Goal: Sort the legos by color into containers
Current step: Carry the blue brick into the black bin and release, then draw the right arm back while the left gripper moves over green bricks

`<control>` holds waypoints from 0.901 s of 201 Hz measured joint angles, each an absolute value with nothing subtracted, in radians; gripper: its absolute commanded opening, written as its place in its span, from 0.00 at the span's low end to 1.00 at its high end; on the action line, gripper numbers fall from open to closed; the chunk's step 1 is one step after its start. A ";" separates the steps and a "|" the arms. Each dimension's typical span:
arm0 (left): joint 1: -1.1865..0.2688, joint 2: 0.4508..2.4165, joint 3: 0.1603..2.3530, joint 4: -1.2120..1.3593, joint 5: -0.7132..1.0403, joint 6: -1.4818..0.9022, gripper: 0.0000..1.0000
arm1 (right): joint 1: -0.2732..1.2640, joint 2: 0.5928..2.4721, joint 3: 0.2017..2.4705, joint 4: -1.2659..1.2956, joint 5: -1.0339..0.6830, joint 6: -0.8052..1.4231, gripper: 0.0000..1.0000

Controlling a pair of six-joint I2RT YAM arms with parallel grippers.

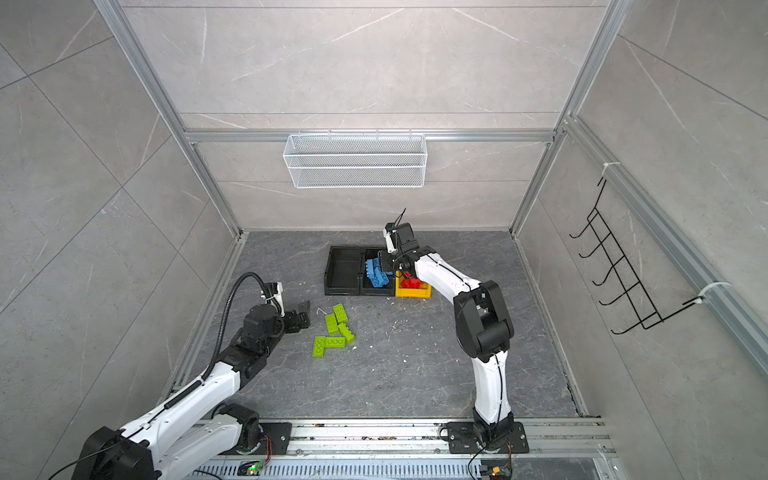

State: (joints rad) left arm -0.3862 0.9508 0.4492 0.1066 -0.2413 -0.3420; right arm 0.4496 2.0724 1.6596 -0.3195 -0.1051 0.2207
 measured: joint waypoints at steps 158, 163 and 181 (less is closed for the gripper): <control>-0.451 0.912 0.513 -0.389 -0.126 -0.479 0.98 | 0.449 1.501 1.147 -0.038 -0.202 0.159 0.82; -0.460 0.916 0.513 -0.393 -0.120 -0.479 0.97 | 0.450 1.427 1.089 0.017 -0.200 0.157 0.98; -0.495 0.938 0.514 -0.402 -0.108 -0.472 0.96 | 0.450 1.194 0.908 0.201 -0.191 0.163 1.00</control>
